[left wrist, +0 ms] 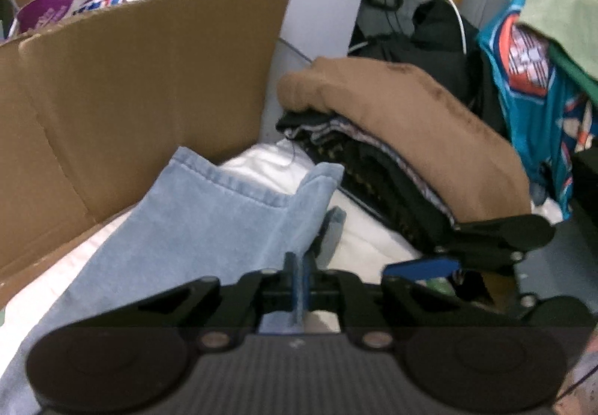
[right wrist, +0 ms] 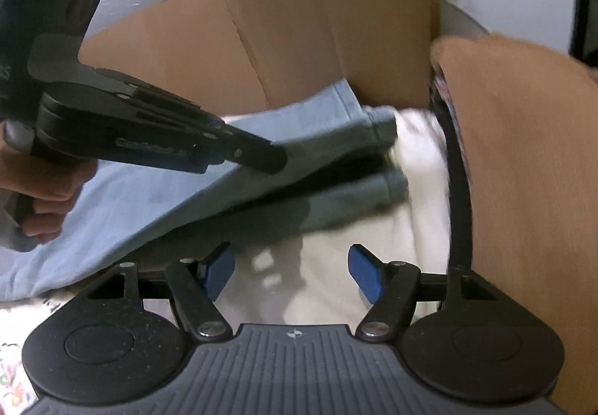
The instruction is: Fold clothes
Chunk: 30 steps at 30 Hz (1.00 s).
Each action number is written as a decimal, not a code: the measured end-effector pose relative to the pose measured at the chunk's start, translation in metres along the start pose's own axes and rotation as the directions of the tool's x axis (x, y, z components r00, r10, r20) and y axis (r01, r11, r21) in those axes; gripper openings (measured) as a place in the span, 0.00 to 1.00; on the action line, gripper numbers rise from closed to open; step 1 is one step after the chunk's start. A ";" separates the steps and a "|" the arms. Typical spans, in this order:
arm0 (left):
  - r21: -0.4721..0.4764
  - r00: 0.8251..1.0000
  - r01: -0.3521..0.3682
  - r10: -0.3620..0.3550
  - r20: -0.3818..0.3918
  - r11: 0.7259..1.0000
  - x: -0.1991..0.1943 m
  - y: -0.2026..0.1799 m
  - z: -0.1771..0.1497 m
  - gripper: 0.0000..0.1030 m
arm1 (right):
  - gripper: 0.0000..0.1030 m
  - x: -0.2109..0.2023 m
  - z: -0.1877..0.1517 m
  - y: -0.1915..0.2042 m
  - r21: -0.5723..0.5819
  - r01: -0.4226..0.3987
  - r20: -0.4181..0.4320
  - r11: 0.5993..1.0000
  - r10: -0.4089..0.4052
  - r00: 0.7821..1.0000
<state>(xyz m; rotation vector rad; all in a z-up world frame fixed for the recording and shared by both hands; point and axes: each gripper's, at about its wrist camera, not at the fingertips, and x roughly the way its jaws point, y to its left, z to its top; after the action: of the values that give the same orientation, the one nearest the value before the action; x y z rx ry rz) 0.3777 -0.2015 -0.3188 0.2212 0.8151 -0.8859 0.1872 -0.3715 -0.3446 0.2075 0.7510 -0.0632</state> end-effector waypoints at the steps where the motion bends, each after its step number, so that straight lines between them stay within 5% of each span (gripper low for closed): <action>1: -0.004 1.000 0.003 -0.003 0.002 1.000 -0.002 0.001 0.001 0.03 | 0.71 0.003 0.004 0.001 -0.012 0.004 0.005 1.000 -0.004 1.000; 6: -0.021 1.000 0.028 -0.028 0.005 0.999 -0.006 0.012 0.008 0.03 | 0.68 0.016 0.018 0.006 -0.068 0.024 0.030 0.997 -0.022 0.999; 10: -0.032 0.999 0.037 -0.037 0.013 0.999 -0.010 0.016 0.010 0.03 | 0.54 0.026 0.029 0.005 -0.102 0.048 0.054 0.994 -0.042 0.998; 13: -0.033 0.999 0.037 -0.036 0.014 0.999 -0.011 0.018 0.011 0.03 | 0.52 0.035 0.035 0.004 -0.109 0.060 0.062 0.992 -0.054 0.997; 21: -0.032 0.999 0.037 -0.037 0.003 0.999 -0.010 0.017 0.013 0.02 | 0.53 0.059 0.015 -0.002 -0.126 0.146 -0.105 0.981 -0.159 0.982; 30: -0.025 0.996 0.072 -0.073 -0.043 0.997 0.011 0.006 0.002 0.02 | 0.53 0.049 0.003 -0.008 -0.148 0.169 -0.099 0.974 -0.185 0.978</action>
<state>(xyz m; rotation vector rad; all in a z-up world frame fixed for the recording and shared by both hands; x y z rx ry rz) 0.3870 -0.2057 -0.3259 0.1922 0.8783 -0.9416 0.2243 -0.3787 -0.3773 0.0109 0.8818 -0.1695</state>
